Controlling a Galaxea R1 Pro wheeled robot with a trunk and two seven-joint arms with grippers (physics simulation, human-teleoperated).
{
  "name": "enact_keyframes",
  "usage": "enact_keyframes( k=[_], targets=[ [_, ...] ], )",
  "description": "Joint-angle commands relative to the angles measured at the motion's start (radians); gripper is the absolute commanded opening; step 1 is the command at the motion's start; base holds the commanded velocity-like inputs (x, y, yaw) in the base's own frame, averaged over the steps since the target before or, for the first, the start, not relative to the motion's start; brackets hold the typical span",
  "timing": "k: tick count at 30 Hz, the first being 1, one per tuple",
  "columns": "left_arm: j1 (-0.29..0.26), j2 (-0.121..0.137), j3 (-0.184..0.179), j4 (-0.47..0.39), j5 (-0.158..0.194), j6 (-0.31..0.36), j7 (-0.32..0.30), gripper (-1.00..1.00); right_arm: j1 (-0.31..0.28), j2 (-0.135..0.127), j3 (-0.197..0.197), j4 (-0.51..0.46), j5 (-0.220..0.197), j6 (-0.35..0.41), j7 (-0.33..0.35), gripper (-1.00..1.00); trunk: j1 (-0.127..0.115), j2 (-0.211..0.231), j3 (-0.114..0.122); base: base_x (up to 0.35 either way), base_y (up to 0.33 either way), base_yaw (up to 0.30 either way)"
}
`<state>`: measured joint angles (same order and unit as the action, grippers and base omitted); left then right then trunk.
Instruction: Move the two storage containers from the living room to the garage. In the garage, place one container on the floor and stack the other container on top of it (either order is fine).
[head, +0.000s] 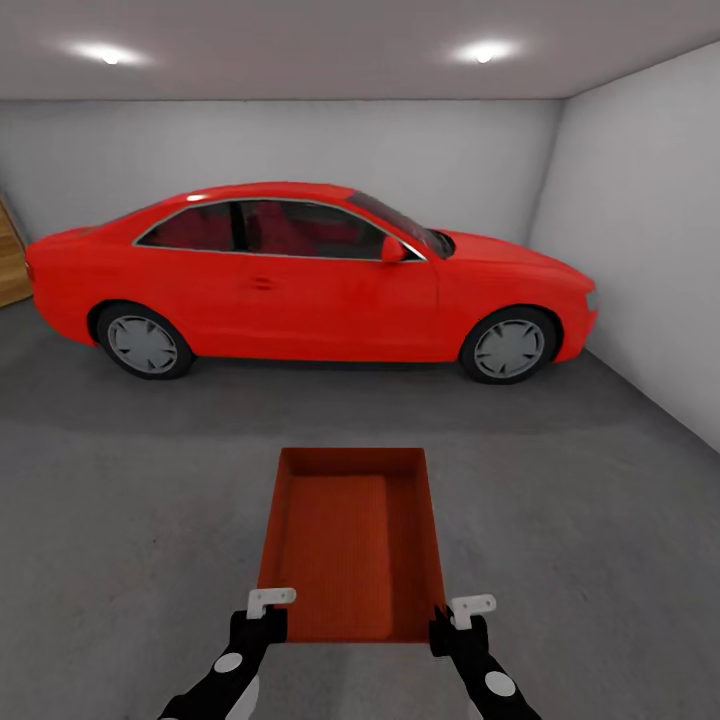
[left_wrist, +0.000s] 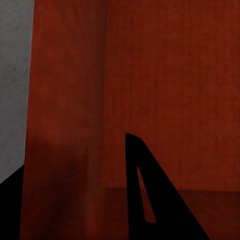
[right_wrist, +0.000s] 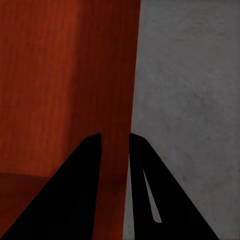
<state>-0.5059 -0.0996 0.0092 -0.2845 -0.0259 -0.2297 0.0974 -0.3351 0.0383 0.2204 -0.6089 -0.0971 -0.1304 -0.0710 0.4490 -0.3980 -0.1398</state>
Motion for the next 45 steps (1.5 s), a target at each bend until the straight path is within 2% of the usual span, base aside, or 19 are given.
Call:
enact_keyframes(
  k=[1, 20, 35, 45],
  targets=[
    [-0.002, 0.012, 0.018, -0.002, -0.005, -0.005, 0.053, -1.00, -0.001, -0.001, 0.013, 0.002, -0.012, -0.003, 0.028, -1.00, 0.001, -0.002, -0.003, 0.294, 0.000, 0.000],
    [-0.002, 0.012, 0.017, -0.002, -0.005, -0.005, 0.053, -1.00, -0.001, -0.001, 0.011, 0.002, -0.009, -0.007, 0.027, -1.00, 0.001, -0.002, -0.033, 0.049, 0.000, 0.000],
    [-0.002, 0.012, 0.018, -0.002, -0.005, -0.006, 0.053, -1.00, -0.001, -0.001, 0.010, 0.002, -0.013, -0.008, 0.019, -1.00, 0.001, -0.002, -0.035, 0.000, 0.000, 0.000],
    [-0.002, 0.012, 0.018, -0.002, -0.005, -0.006, 0.053, -1.00, -0.001, -0.001, 0.011, 0.003, -0.013, -0.007, 0.020, -1.00, 0.001, -0.002, -0.048, 0.000, 0.000, 0.000]
  ],
)
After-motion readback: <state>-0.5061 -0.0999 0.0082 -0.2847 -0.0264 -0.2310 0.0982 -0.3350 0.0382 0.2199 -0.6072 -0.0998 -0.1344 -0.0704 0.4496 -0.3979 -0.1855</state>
